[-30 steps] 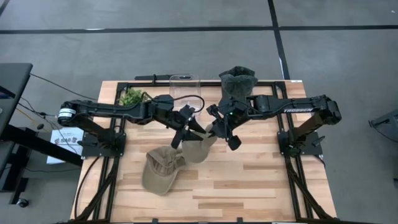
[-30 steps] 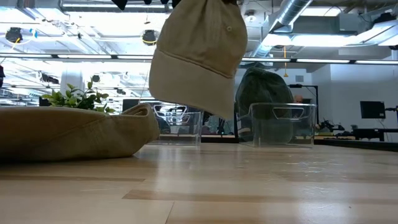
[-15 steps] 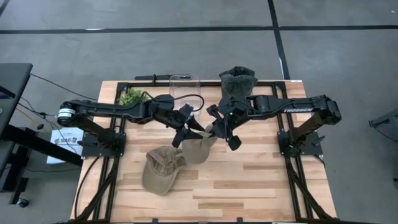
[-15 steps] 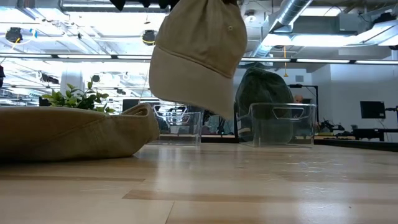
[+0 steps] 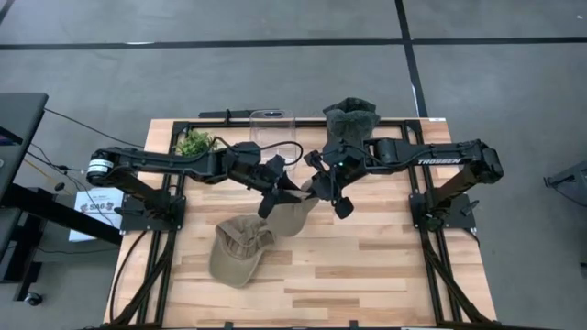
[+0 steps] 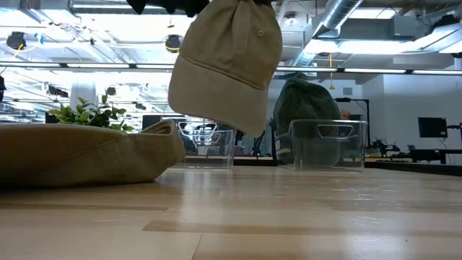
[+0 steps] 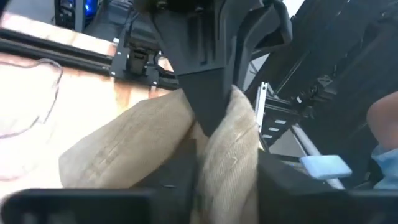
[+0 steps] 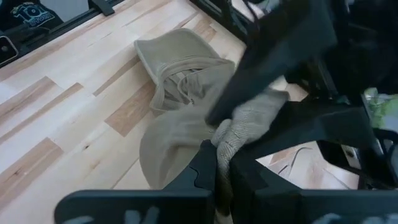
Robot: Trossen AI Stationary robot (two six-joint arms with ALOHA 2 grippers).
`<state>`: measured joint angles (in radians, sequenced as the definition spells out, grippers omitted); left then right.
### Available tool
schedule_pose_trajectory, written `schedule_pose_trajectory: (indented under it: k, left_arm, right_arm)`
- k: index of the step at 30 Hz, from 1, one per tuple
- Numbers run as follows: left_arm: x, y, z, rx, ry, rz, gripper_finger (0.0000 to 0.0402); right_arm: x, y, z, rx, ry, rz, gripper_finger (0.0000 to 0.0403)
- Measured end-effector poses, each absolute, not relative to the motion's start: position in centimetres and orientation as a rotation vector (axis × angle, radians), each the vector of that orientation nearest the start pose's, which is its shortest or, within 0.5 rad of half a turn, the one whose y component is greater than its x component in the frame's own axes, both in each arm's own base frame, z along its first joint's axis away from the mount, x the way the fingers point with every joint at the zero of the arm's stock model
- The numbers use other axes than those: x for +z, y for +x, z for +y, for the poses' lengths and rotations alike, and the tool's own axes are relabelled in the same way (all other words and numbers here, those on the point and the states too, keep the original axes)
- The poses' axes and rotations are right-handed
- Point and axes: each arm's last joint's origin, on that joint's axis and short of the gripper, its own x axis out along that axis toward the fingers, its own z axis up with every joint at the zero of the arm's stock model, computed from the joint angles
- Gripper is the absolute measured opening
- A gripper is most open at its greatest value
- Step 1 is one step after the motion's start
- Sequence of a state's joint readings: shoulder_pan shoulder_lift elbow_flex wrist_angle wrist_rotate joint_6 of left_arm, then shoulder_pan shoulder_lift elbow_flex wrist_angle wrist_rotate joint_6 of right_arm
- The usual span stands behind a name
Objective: Pick & Place hat
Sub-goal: Put the right brown cap into the left transparent bin
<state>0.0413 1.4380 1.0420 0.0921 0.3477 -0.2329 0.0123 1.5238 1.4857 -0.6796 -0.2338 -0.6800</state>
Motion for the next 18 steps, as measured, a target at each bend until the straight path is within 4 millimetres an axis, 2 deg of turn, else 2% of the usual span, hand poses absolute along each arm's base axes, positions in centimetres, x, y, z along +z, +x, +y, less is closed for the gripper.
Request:
schedule_pose_trajectory:
  k: [3,5,12,18]
  left_arm:
    - [29.80,32.48,0.32,-0.283,-0.232,0.324,0.0041]
    - [29.84,32.46,0.18,-0.296,-0.215,0.320,0.0016]
    - [29.84,32.45,0.24,-0.285,-0.194,0.318,0.0013]
    - [29.98,32.21,0.50,-0.280,-0.193,0.320,0.0012]
  right_arm:
    - [35.63,32.82,1.45,0.466,-0.574,0.581,0.0023]
    - [35.70,32.87,1.70,0.468,-0.575,0.570,0.0034]
    - [35.75,32.96,1.73,0.359,-0.422,0.610,0.0061]
    - [35.55,32.76,1.98,0.354,-0.400,0.644,0.0108]
